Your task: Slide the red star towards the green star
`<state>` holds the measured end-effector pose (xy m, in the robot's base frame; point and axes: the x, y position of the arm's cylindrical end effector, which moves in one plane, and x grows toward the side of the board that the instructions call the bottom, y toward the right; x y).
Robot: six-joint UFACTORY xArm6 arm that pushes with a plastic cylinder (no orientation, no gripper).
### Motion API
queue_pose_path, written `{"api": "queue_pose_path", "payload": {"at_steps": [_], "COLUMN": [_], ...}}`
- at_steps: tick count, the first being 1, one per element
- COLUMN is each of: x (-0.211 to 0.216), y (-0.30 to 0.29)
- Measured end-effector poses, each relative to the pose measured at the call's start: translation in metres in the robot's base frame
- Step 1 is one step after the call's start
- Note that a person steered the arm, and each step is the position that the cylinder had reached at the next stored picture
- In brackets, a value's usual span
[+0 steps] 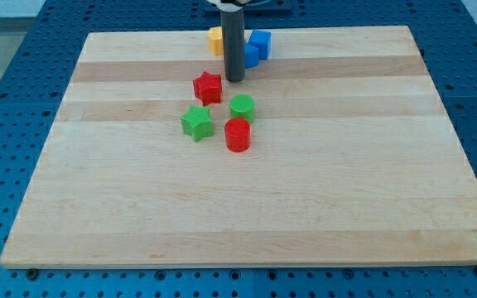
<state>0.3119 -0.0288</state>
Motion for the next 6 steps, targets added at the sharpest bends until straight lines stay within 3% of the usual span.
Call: {"api": "queue_pose_path", "payload": {"at_steps": [2, 6], "x": [0.003, 0.022], "y": [-0.034, -0.036]}}
